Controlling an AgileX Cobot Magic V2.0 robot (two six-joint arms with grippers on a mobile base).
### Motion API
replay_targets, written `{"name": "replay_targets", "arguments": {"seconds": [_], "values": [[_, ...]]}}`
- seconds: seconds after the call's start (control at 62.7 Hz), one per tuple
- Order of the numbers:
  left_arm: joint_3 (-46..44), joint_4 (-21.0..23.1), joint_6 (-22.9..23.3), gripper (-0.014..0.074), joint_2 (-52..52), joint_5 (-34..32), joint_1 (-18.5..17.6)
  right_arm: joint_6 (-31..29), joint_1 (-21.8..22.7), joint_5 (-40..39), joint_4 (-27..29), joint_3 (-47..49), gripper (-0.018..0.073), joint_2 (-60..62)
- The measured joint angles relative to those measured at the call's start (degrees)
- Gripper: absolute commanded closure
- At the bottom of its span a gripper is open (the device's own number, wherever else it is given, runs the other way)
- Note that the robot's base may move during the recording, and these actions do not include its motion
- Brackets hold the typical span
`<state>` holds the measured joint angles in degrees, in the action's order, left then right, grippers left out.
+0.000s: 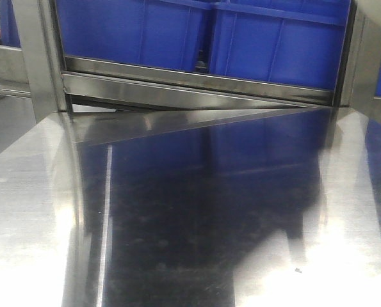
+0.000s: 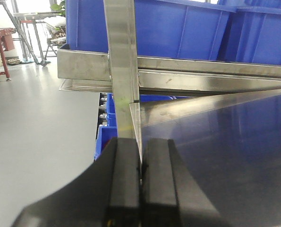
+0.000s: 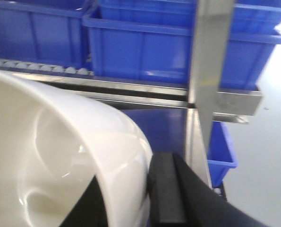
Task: Move white bin to right shelf second layer
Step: 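Lift the white bin up off the table with the right gripper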
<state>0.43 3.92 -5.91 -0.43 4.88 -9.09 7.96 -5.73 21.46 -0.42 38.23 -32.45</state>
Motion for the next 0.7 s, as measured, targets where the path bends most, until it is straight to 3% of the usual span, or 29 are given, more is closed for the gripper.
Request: {"name": "replay_targets", "arguments": {"seconds": [0.239, 0.701], "values": [[0.0, 0.0, 0.0, 0.0512, 0.0, 0.0, 0.0, 0.0, 0.6, 0.5, 0.8, -6.2, 0.0502, 7.8], [0.0, 0.0, 0.0, 0.0512, 0.0, 0.0, 0.0, 0.0, 0.6, 0.8, 1.8, -6.4, 0.0502, 8.3]]}}
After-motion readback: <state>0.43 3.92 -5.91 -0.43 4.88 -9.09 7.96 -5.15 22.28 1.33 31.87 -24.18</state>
